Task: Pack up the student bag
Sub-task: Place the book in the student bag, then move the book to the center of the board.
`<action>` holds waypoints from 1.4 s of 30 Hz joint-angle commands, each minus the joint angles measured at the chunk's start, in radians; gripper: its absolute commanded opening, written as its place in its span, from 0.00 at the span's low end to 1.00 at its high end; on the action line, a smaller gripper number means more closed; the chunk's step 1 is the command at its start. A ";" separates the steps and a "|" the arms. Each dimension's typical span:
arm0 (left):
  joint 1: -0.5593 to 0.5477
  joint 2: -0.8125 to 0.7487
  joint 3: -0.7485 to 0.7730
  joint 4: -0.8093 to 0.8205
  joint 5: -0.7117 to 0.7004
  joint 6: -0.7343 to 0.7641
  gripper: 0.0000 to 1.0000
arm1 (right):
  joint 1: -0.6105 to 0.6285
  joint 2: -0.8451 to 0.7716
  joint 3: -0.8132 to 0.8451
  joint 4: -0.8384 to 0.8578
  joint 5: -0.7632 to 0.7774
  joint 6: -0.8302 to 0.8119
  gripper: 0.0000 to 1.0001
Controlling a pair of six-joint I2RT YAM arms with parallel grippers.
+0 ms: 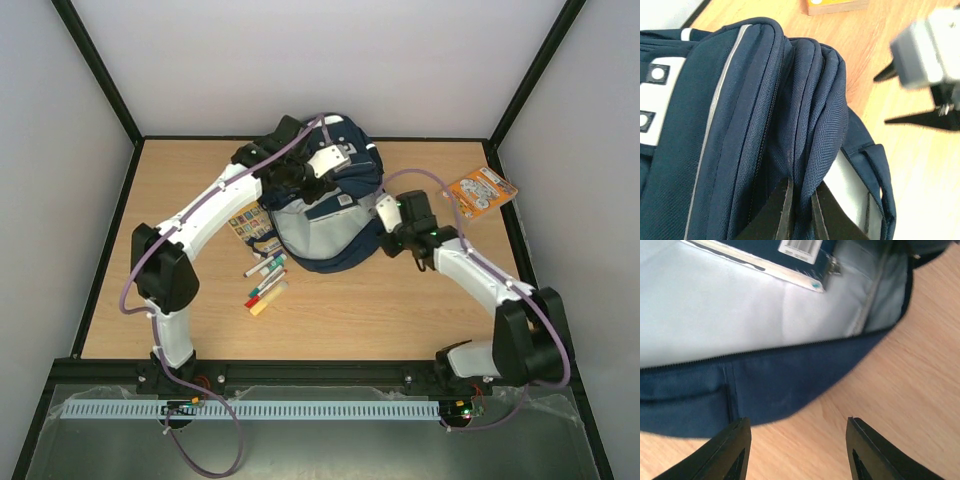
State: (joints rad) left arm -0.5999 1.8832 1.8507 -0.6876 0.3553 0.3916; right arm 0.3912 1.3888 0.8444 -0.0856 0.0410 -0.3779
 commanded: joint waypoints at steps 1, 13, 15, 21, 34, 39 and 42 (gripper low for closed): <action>-0.046 0.024 0.044 0.054 0.116 -0.005 0.02 | -0.136 -0.091 -0.016 -0.211 -0.106 0.066 0.53; -0.213 0.189 0.163 0.048 0.170 0.022 0.02 | -0.607 0.054 0.222 -0.362 -0.365 0.247 0.48; -0.228 0.189 0.142 0.029 0.170 0.043 0.03 | -0.651 0.098 0.266 -0.381 -0.366 0.264 0.48; -0.221 0.113 -0.008 -0.021 0.163 0.079 0.02 | -0.705 0.250 0.436 -0.411 -0.264 0.272 0.48; -0.185 0.110 0.006 -0.183 0.119 0.130 0.58 | -0.719 0.592 0.808 -0.471 -0.116 0.306 0.63; -0.157 0.067 0.039 -0.249 0.156 0.176 0.75 | -0.719 0.662 0.875 -0.459 -0.072 0.283 0.68; -0.141 0.036 0.012 -0.235 0.143 0.144 0.77 | -0.721 0.696 0.902 -0.440 -0.021 0.282 0.72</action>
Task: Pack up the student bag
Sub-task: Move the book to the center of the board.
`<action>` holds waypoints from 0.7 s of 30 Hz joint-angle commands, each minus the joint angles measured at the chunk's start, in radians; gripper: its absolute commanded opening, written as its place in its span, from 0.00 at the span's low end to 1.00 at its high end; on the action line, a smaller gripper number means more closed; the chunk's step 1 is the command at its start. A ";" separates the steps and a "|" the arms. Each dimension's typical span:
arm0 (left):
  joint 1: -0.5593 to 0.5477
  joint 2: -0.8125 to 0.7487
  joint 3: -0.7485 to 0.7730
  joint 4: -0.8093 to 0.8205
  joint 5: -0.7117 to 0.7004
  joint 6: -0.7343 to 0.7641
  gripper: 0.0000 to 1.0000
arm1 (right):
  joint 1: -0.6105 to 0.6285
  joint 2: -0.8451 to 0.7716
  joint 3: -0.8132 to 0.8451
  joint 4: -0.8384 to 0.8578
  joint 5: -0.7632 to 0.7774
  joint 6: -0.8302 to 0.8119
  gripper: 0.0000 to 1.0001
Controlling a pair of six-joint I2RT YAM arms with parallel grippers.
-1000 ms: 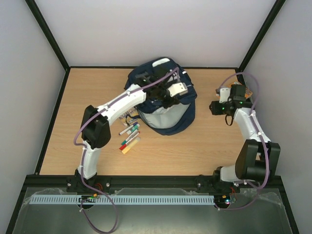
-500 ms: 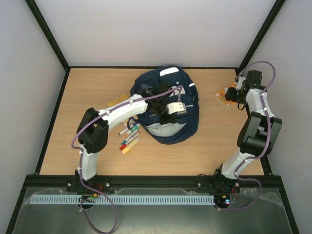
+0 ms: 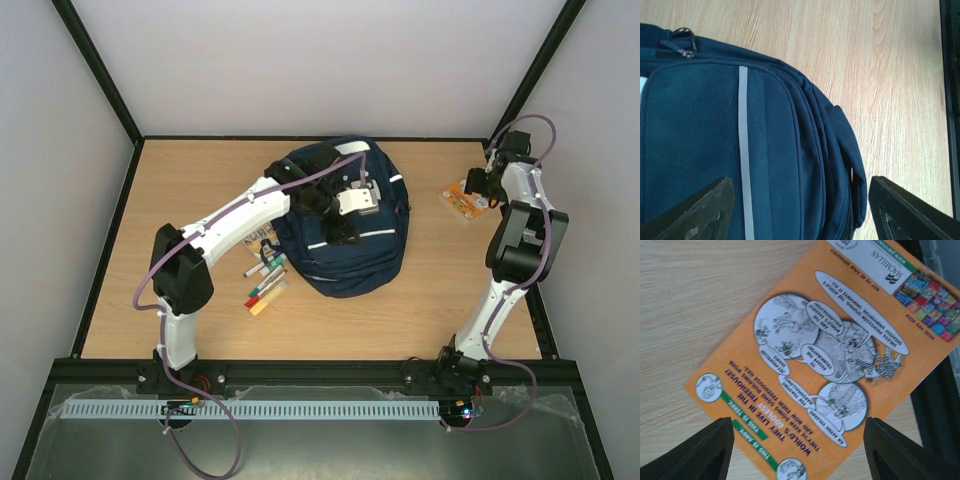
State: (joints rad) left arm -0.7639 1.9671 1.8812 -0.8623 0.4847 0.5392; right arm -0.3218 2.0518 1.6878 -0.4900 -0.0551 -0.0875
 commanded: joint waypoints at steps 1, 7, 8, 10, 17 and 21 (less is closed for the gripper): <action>0.029 -0.049 -0.022 -0.056 0.007 -0.022 0.77 | -0.008 0.050 0.072 -0.033 0.092 -0.004 0.74; 0.075 -0.048 -0.040 -0.042 0.018 -0.103 0.77 | -0.007 0.145 0.157 -0.027 0.149 0.005 0.84; 0.079 -0.050 -0.045 -0.036 0.019 -0.111 0.77 | -0.008 0.164 0.170 -0.024 0.157 0.003 0.85; 0.083 -0.049 -0.051 -0.035 0.014 -0.116 0.77 | -0.011 0.190 0.199 -0.021 0.170 0.005 0.89; 0.086 -0.027 -0.067 -0.051 0.001 -0.102 0.76 | -0.021 0.279 0.322 -0.015 0.166 0.003 0.99; 0.098 -0.019 -0.105 -0.069 -0.012 -0.085 0.75 | -0.022 0.333 0.408 -0.002 0.165 0.021 0.99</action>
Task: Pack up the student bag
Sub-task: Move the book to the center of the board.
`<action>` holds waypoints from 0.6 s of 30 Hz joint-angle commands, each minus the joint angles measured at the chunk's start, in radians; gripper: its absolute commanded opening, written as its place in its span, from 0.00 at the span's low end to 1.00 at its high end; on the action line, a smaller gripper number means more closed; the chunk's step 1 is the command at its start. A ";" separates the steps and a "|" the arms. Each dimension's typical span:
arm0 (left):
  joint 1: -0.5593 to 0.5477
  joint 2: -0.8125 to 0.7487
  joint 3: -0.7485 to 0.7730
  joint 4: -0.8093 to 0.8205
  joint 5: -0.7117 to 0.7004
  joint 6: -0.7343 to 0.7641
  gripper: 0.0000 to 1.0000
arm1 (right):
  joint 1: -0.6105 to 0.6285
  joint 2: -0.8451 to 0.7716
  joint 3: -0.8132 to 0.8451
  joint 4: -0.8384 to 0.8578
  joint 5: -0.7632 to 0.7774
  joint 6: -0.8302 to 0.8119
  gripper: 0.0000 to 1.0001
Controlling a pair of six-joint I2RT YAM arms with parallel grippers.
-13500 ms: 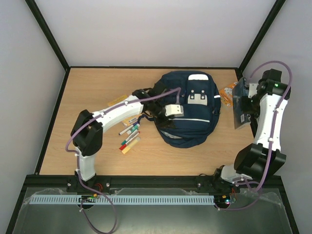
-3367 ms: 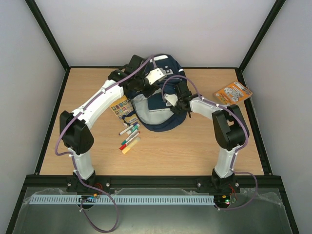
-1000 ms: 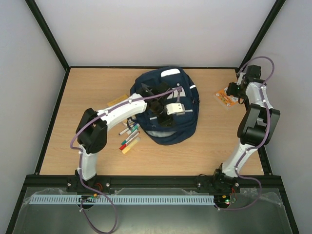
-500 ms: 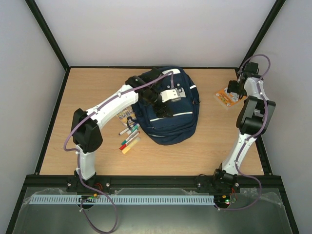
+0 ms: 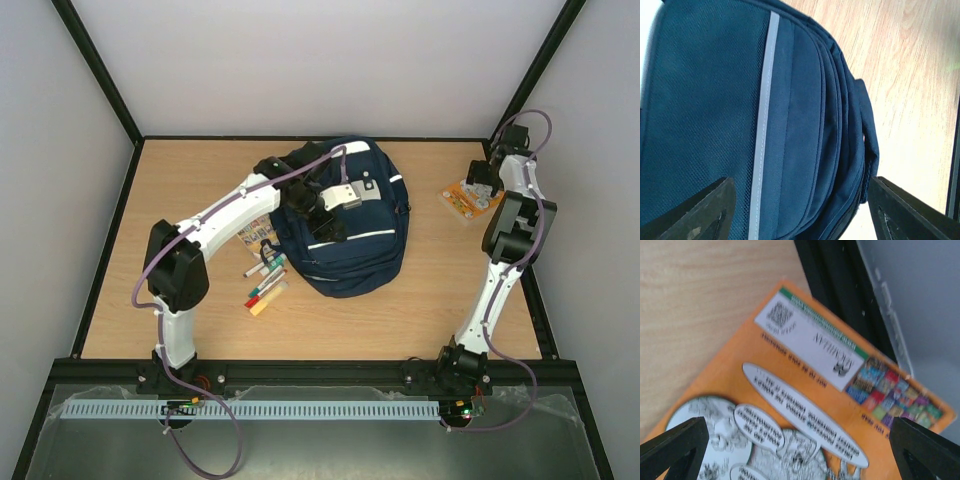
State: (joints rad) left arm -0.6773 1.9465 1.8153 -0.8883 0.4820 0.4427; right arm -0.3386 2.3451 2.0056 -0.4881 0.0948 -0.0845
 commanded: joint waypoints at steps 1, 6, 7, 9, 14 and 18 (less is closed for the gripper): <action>0.016 0.002 -0.047 -0.047 -0.005 0.013 0.74 | -0.004 0.053 0.109 0.006 0.022 0.022 0.99; 0.021 0.015 -0.044 -0.080 -0.001 0.014 0.74 | -0.005 0.145 0.201 0.031 0.058 -0.008 0.99; 0.021 0.018 -0.040 -0.084 0.001 0.012 0.74 | -0.005 0.161 0.217 0.034 0.059 -0.014 0.99; 0.021 0.024 -0.031 -0.087 0.002 0.010 0.74 | -0.005 0.190 0.250 0.035 0.059 -0.017 0.99; 0.022 0.022 -0.047 -0.107 0.006 0.011 0.73 | -0.005 0.246 0.330 0.055 0.052 -0.028 0.99; 0.022 0.014 -0.077 -0.121 0.017 0.012 0.72 | -0.006 0.281 0.362 0.070 0.035 -0.066 0.99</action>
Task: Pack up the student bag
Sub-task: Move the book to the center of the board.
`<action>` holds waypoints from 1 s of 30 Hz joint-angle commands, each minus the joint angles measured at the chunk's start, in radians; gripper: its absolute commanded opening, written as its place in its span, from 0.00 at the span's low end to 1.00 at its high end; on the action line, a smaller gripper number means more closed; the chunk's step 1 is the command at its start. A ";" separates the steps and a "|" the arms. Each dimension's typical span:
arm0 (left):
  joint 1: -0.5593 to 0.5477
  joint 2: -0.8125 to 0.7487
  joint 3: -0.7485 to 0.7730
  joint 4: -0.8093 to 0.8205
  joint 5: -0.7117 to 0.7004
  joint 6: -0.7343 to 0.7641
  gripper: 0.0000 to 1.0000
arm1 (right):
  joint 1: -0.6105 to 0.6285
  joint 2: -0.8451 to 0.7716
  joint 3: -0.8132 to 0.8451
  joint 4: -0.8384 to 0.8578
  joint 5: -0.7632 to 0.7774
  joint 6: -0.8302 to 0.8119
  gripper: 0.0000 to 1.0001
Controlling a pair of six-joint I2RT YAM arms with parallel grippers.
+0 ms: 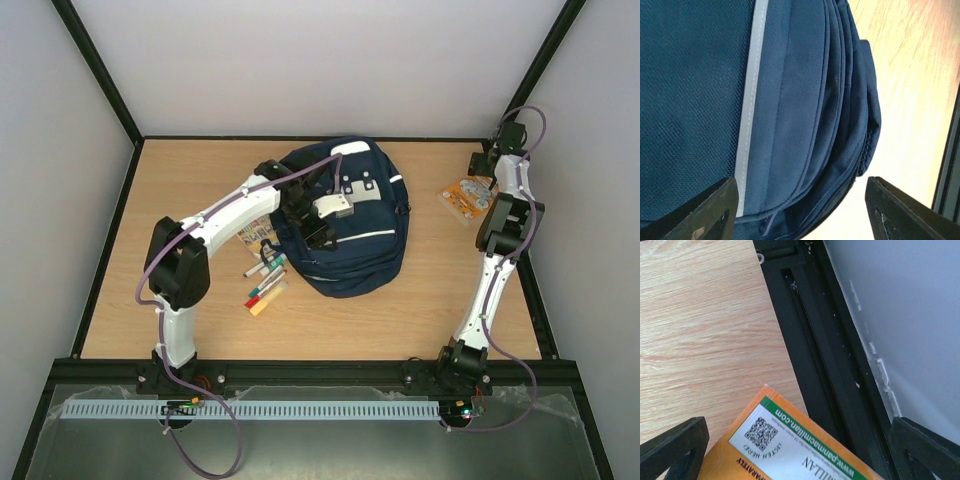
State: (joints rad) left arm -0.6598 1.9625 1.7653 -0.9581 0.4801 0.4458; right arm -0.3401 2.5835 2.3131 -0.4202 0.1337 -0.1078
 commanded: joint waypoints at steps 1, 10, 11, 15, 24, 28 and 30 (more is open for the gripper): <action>0.005 -0.002 -0.029 -0.053 0.022 0.005 0.72 | -0.005 0.051 0.064 0.000 -0.019 -0.058 0.99; 0.005 -0.001 0.004 -0.044 0.018 0.004 0.72 | -0.003 0.070 0.103 -0.175 -0.259 -0.121 0.99; 0.005 -0.001 0.005 -0.044 0.021 0.003 0.72 | -0.003 0.070 0.100 -0.206 -0.280 -0.118 0.98; 0.005 -0.001 0.009 -0.032 0.027 -0.001 0.72 | -0.003 0.062 0.078 -0.321 -0.363 -0.129 0.92; 0.005 0.008 0.020 -0.009 0.044 -0.022 0.71 | 0.041 -0.046 -0.107 -0.369 -0.489 -0.243 0.85; 0.005 0.020 0.039 0.006 0.045 -0.045 0.71 | 0.086 -0.108 -0.205 -0.369 -0.498 -0.325 0.83; 0.004 0.024 0.038 0.034 0.039 -0.086 0.71 | 0.105 -0.145 -0.267 -0.359 -0.508 -0.363 0.83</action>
State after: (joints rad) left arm -0.6598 1.9671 1.7741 -0.9604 0.5056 0.4187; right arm -0.2932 2.4912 2.1571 -0.6373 -0.3042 -0.3805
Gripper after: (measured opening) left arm 0.713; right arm 0.834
